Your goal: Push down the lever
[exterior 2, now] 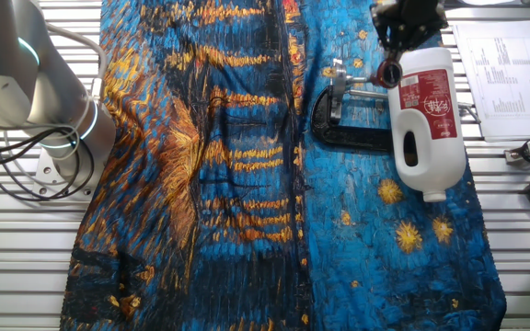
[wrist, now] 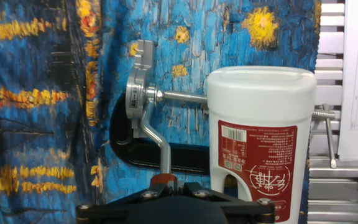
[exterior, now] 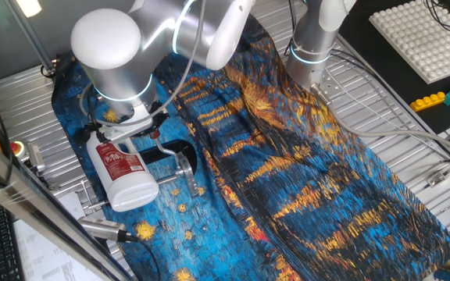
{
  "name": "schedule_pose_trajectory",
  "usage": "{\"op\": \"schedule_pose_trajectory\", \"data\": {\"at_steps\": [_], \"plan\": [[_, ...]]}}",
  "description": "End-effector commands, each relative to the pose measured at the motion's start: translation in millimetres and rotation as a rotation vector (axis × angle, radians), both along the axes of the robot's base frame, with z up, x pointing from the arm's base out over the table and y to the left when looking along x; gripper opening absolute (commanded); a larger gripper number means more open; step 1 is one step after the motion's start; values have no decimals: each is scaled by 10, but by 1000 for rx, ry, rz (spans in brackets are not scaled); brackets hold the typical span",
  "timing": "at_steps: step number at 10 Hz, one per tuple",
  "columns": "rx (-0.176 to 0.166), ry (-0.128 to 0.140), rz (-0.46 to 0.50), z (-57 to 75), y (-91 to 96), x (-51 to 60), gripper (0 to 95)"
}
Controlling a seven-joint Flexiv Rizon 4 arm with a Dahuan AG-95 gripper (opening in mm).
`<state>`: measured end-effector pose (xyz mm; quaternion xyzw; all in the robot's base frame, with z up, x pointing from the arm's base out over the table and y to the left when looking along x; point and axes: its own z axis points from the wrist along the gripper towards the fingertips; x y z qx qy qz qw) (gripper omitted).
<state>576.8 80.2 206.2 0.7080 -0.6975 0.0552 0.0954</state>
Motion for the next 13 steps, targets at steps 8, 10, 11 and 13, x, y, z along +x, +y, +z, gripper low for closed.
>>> {"op": "schedule_pose_trajectory", "data": {"at_steps": [8,10,11,13], "plan": [[-10,-10,-8,-31,-37,-17,0],[-5,-18,-3,-92,-91,-14,0],[-1,-23,-9,-110,-103,-4,0],[0,-33,-28,-97,-95,-13,0]]}}
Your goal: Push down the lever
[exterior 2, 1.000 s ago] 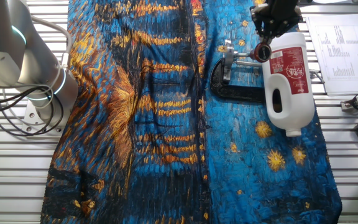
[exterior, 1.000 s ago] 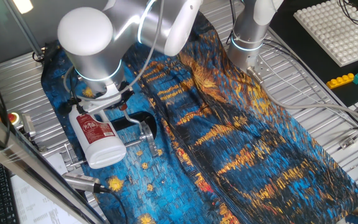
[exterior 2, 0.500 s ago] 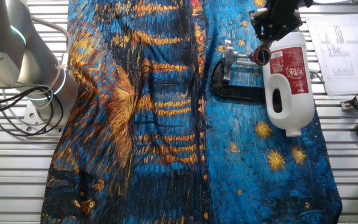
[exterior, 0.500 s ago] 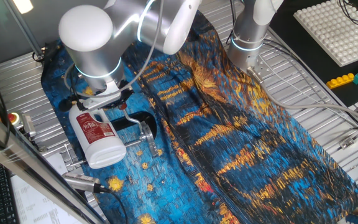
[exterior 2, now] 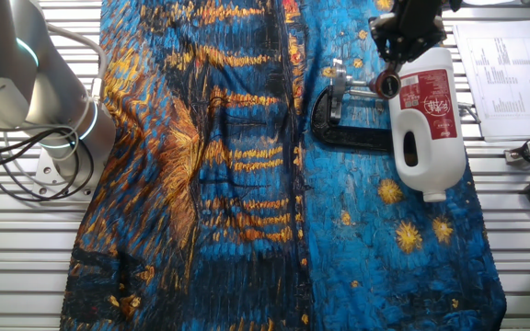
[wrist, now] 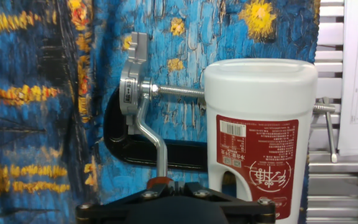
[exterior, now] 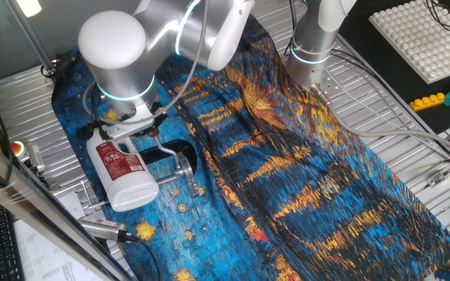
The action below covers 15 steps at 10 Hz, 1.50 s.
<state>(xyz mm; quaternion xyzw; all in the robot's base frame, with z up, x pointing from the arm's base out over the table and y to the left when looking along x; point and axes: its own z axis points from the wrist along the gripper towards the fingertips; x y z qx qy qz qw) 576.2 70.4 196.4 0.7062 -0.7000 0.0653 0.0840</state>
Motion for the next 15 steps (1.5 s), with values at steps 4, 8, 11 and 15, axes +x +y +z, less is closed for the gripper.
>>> {"op": "schedule_pose_trajectory", "data": {"at_steps": [4,8,11,15], "plan": [[-4,-3,-15,-22,-12,10,190],[23,7,-20,-29,-37,-48,190],[53,14,-33,-45,-64,-93,0],[48,12,-24,-55,-69,-82,0]]}}
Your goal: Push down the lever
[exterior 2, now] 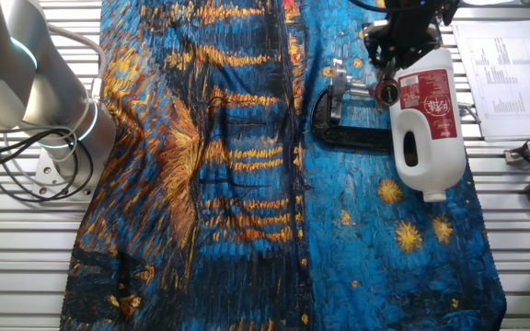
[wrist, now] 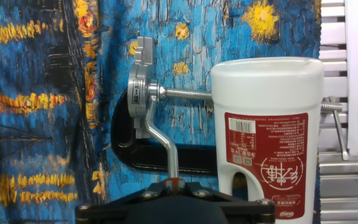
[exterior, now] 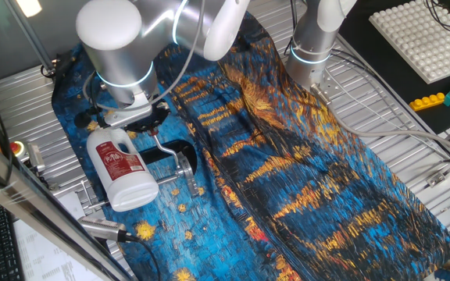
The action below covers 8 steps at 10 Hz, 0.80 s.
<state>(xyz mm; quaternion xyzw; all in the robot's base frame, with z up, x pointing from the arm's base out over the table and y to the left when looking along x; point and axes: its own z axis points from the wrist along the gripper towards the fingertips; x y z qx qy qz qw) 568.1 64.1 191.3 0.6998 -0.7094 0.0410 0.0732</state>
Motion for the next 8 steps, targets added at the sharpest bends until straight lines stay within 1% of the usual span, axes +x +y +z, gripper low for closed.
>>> {"op": "schedule_pose_trajectory", "data": {"at_steps": [1,6,7,8], "plan": [[-1,-11,5,-8,-5,11,0],[-11,-18,15,-34,-17,41,0],[-11,-20,17,-49,-28,43,0],[-10,-28,23,-87,-57,42,0]]}}
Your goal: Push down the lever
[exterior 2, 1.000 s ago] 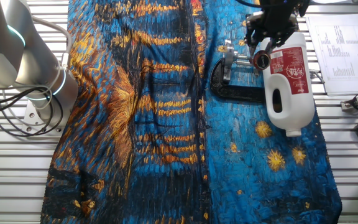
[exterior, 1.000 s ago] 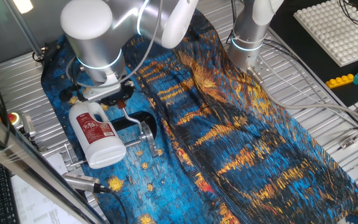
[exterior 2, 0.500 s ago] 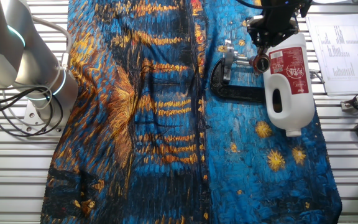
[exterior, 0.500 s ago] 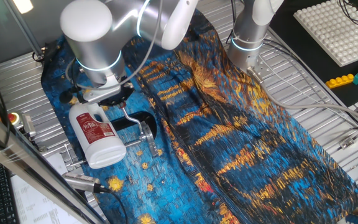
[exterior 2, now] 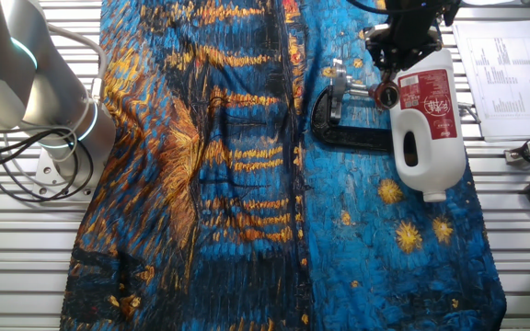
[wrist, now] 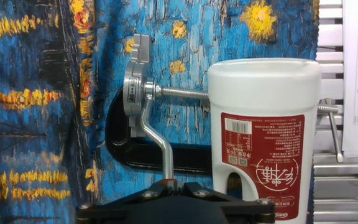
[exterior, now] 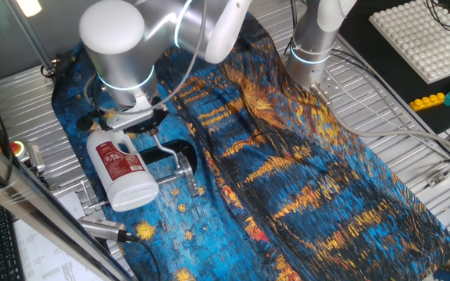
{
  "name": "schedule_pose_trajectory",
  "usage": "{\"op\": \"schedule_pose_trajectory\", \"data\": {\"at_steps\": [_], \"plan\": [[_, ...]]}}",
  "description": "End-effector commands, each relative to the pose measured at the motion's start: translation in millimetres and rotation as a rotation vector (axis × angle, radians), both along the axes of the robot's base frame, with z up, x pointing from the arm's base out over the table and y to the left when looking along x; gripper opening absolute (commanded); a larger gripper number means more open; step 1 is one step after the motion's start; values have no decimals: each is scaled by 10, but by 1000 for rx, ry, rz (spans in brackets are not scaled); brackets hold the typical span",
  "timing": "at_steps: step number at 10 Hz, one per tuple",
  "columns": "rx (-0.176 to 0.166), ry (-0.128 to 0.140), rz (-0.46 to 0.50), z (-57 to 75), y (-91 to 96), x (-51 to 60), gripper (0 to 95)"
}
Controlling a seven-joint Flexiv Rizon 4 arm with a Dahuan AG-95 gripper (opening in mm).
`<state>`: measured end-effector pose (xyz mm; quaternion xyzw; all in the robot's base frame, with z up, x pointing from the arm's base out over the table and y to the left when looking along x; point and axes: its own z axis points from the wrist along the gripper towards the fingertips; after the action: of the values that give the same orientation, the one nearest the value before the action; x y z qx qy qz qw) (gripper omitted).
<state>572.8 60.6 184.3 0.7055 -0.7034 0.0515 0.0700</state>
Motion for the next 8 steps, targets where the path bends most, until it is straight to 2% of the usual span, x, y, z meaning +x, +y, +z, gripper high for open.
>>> {"op": "schedule_pose_trajectory", "data": {"at_steps": [1,5,8], "plan": [[2,-9,8,-42,-40,-3,0],[-4,-13,21,-101,-100,-68,0],[-3,-30,35,-191,-148,-29,0]]}}
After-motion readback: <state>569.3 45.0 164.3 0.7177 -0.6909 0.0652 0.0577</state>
